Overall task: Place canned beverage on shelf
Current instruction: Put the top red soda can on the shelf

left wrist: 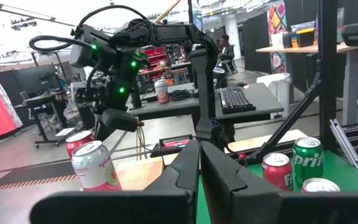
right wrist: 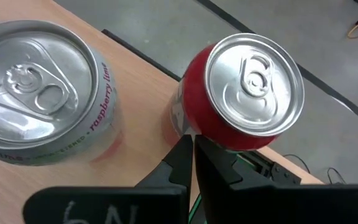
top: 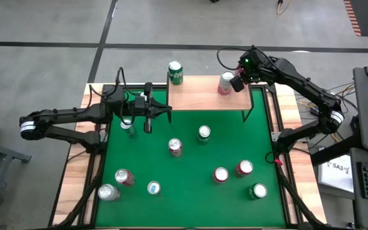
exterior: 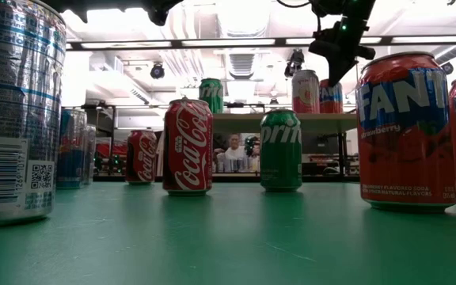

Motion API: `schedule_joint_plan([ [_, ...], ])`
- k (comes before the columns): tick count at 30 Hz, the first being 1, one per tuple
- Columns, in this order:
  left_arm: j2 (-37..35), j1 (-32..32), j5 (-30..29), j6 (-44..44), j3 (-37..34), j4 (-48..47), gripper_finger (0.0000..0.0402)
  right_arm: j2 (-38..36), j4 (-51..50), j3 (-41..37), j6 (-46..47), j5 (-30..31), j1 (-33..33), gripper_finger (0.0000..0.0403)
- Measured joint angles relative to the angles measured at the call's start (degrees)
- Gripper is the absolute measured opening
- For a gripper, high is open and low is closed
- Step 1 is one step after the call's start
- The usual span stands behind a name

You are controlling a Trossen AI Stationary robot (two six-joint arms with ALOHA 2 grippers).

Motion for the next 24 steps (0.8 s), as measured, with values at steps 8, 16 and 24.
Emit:
schedule_joint_plan([
  [8, 0.0, 0.02, 0.02, -0.29, 0.0, 0.0, 0.0, -1.3, -0.49, 2.72, 1.54, -6.53, 0.15, 0.0011],
  [16, 0.0, 0.02, 0.02, 1.81, 0.0, -0.02, 0.0, -1.62, 6.72, 5.64, 0.8, -6.12, 0.13, 0.0011],
  [24, 0.0, 0.02, 0.02, 2.64, 0.0, -0.04, 0.0, 2.75, 11.69, 5.6, -0.69, -6.12, -0.26, 0.0011],
])
